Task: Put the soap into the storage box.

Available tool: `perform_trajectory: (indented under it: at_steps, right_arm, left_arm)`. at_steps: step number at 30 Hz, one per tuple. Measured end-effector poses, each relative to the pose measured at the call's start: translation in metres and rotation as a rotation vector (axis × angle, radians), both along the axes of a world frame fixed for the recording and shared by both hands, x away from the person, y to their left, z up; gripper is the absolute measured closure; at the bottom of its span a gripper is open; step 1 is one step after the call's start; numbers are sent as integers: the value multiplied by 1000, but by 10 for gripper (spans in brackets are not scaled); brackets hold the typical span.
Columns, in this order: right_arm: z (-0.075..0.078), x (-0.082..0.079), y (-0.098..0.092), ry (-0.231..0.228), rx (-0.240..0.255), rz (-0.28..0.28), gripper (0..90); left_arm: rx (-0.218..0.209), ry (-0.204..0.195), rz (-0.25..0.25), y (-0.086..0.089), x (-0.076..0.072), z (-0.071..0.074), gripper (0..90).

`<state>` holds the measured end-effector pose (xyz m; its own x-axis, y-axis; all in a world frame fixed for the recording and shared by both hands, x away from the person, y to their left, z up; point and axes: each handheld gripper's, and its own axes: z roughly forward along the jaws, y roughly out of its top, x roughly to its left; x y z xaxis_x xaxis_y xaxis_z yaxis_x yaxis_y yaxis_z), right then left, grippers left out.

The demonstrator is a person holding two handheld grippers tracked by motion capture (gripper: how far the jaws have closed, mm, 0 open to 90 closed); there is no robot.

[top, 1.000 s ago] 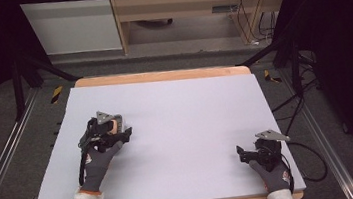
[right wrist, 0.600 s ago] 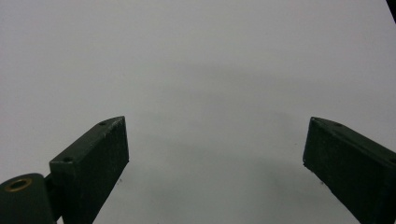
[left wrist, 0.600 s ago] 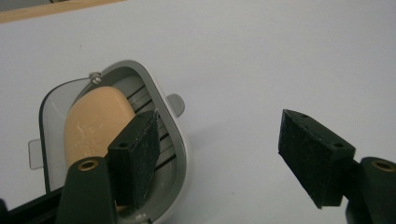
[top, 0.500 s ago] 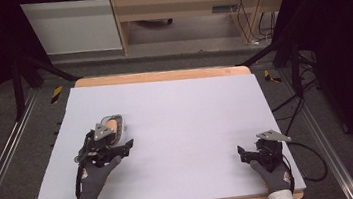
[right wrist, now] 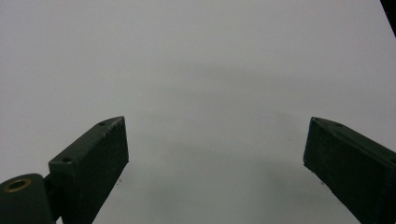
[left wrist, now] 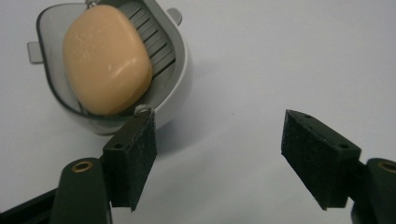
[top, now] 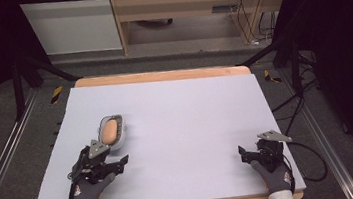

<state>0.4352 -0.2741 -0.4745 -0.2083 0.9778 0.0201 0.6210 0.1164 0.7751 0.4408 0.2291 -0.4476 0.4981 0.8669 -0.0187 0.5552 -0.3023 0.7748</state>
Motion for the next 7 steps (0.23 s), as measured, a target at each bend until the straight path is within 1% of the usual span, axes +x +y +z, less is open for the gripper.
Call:
perform_trajectory:
  at_steps: [4,5,7]
  right_arm:
    - [-1,0,-1,0,0,-1,69]
    - [-1,0,-1,5,2,-2,69]
    - [-1,0,-1,5,0,-2,69]
  left_arm:
    - [-1,7,12,11,-5,-4,253]
    - [2,6,24,17,-6,-6,251]
    - [0,8,29,19,-6,-7,250]
